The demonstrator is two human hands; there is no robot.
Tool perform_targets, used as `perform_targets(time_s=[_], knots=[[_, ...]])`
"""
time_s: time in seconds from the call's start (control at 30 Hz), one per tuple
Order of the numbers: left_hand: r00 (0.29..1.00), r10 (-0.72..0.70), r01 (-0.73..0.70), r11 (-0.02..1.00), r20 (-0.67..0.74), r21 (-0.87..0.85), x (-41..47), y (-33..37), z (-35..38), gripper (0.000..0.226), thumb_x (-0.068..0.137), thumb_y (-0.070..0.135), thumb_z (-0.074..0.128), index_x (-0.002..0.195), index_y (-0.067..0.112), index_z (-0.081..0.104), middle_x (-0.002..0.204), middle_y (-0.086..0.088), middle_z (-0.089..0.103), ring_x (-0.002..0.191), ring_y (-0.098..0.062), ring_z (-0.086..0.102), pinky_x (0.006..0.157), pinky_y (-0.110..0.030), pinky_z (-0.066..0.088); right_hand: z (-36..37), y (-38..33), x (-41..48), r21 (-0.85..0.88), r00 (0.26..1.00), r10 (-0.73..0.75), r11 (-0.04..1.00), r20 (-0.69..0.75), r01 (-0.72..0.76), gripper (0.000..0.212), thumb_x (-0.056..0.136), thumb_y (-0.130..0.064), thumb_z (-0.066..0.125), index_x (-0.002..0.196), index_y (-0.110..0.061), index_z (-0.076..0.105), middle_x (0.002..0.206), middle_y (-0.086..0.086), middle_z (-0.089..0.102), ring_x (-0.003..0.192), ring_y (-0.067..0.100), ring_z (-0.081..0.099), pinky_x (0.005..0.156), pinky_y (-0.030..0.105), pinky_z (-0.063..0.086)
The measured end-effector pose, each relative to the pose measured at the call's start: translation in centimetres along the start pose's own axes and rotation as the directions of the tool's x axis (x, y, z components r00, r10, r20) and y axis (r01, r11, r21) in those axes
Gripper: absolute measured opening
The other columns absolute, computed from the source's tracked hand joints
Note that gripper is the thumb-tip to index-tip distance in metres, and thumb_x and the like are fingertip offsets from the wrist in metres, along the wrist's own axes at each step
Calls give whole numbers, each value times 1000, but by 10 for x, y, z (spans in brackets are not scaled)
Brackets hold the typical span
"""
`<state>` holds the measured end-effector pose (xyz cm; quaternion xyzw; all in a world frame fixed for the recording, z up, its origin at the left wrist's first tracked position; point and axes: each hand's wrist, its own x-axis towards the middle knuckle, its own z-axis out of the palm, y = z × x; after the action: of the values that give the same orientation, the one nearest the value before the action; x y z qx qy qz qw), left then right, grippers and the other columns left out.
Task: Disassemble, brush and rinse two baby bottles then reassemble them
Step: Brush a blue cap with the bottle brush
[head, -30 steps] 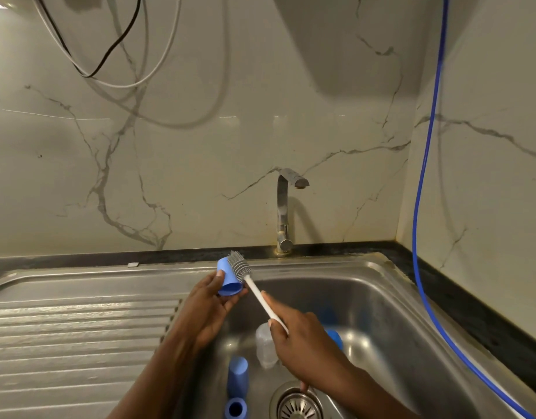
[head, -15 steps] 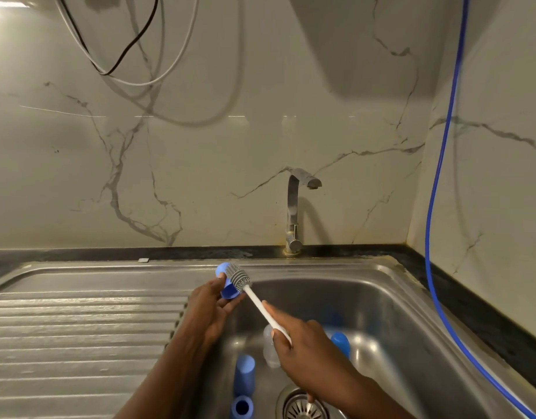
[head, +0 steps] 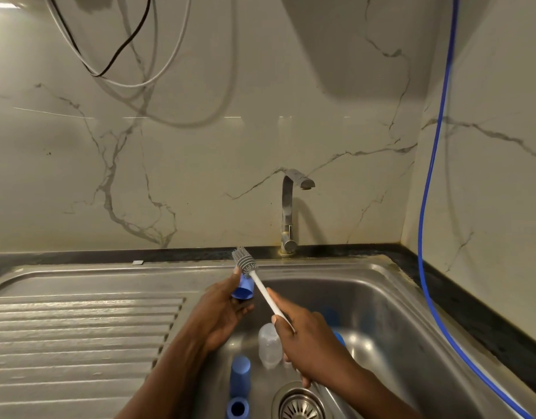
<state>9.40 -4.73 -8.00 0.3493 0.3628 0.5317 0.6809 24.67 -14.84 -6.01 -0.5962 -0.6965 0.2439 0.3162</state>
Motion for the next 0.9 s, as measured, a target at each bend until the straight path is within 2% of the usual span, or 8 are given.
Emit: perform_targets(time_s=[0.07,0.17,0.37,0.57,0.67,0.73,0.8,0.9], knots=[[999,35,-34,999,-19,31,1,1,2,64,74,32,69,126,-4,57,120,-24,62,103,-32,61,81,-37,56,2,-1,0,-1,1000,-9,1000,-17,9,52,101,-28,38,147,-51,27,105,-4,60,106,25,63,90,33,52],[997,60,-64,994,-46,-90,1,7,-4,60,74,19,67,126,-9,56,120,-27,63,98,-32,65,72,-33,62,3,-1,-4,-58,1000,-9,998,-12,8,52,103,-29,35,148,-51,21,125,6,60,113,21,56,96,29,46],[979,31,-88,956,-201,-282,1,14,-21,38,92,14,63,124,-5,51,119,-26,62,97,-31,67,61,-30,62,13,1,-8,-118,998,14,993,61,-7,52,102,-34,33,146,-57,17,125,9,54,95,18,48,93,27,41],[993,-62,85,969,102,-231,-5,15,-10,64,81,25,65,136,-2,46,122,-28,64,94,-34,72,67,-39,61,3,3,-1,-62,999,-10,998,-38,7,54,102,-28,35,148,-52,22,116,7,63,100,20,61,89,28,50],[982,-63,99,975,180,-198,-7,10,-4,59,83,24,61,135,-1,47,123,-26,65,103,-34,70,75,-44,61,-3,6,4,10,998,15,1000,-63,-14,53,102,-27,38,148,-49,27,93,-2,61,79,11,61,63,19,52],[989,-73,91,985,126,-144,-7,7,0,61,80,26,64,133,1,49,125,-26,63,110,-35,66,82,-46,59,-5,5,3,24,999,11,1000,-49,-10,52,102,-28,38,147,-51,27,87,-5,56,76,10,59,57,18,49],[998,-40,44,997,54,-62,-4,5,1,61,79,30,68,130,0,52,127,-27,60,112,-35,63,85,-43,56,-3,2,0,7,999,-5,1000,-47,5,53,102,-28,37,147,-53,25,97,1,60,93,19,61,74,28,52],[998,46,-50,996,-48,-77,2,6,-3,49,89,23,62,128,-6,54,122,-27,63,98,-30,66,80,-35,59,3,-1,-5,-60,1000,-1,998,-26,0,53,103,-28,35,149,-51,21,124,7,61,112,22,53,92,26,42]])
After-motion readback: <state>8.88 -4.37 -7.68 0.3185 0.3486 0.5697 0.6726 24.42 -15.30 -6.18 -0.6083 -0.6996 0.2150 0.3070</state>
